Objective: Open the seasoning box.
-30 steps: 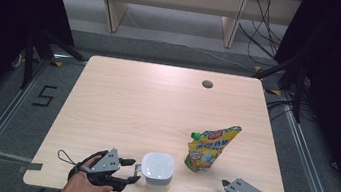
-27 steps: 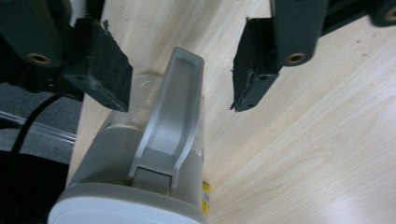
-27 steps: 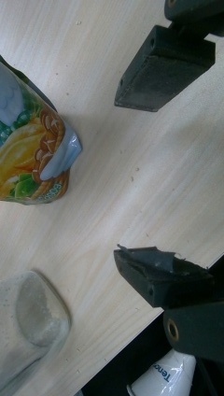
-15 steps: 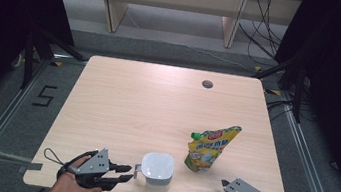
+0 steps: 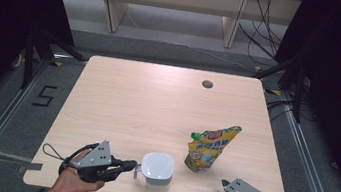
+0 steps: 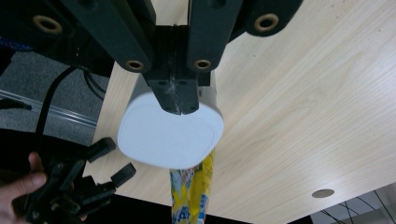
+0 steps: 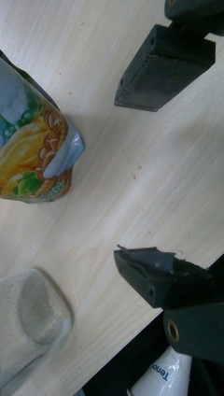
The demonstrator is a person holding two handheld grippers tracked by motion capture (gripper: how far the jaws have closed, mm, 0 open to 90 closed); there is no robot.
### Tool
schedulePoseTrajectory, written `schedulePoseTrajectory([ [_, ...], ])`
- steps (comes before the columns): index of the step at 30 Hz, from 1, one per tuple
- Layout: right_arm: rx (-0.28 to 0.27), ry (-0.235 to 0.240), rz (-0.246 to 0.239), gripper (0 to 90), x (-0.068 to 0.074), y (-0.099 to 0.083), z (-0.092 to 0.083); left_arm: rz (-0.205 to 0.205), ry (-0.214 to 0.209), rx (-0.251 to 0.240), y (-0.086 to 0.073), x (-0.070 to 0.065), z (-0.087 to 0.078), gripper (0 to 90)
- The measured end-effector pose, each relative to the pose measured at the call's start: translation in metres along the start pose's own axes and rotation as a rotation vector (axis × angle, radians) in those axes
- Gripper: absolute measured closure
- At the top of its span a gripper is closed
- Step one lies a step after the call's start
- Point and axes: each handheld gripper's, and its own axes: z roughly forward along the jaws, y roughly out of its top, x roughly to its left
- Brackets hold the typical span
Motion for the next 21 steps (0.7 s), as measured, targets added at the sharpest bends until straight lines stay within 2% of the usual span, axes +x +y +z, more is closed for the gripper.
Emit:
schedulePoseTrajectory([
  [2,0.0,0.003,0.004,22.7,0.0,0.0,0.0,-0.015,0.002,-0.001,0.005,0.001,0.004,89.1],
  [4,0.007,0.007,0.01,22.7,0.001,0.0,0.0,0.0,-0.003,0.003,0.007,0.003,0.007,89.1],
  [5,0.006,0.002,0.0,22.4,0.002,0.0,0.0,-0.024,-0.012,-0.003,0.01,0.003,0.013,89.1],
  [6,0.002,0.003,-0.004,22.1,0.002,0.0,0.0,-0.018,-0.012,0.004,0.011,0.004,0.015,89.1],
  [9,-0.01,0.008,0.0,21.3,0.003,0.001,-0.001,-0.013,-0.017,0.013,0.011,0.005,0.022,89.1],
  [11,-0.01,0.018,0.012,20.6,0.004,0.001,-0.001,-0.03,-0.007,0.009,0.01,0.005,0.024,89.0],
  [12,-0.017,0.02,-0.002,20.1,0.003,0.001,-0.001,-0.016,-0.011,0.016,0.01,0.006,0.025,89.1],
  [19,-0.033,0.017,-0.017,19.9,0.004,0.002,-0.001,-0.034,-0.004,0.006,0.007,0.005,0.025,89.0],
  [20,-0.035,0.022,-0.002,19.9,0.006,0.002,-0.002,-0.04,-0.003,0.006,0.006,0.005,0.024,89.0],
  [21,-0.054,0.042,-0.008,20.4,0.006,0.003,0.0,-0.034,0.01,0.005,0.005,0.006,0.022,89.0],
])
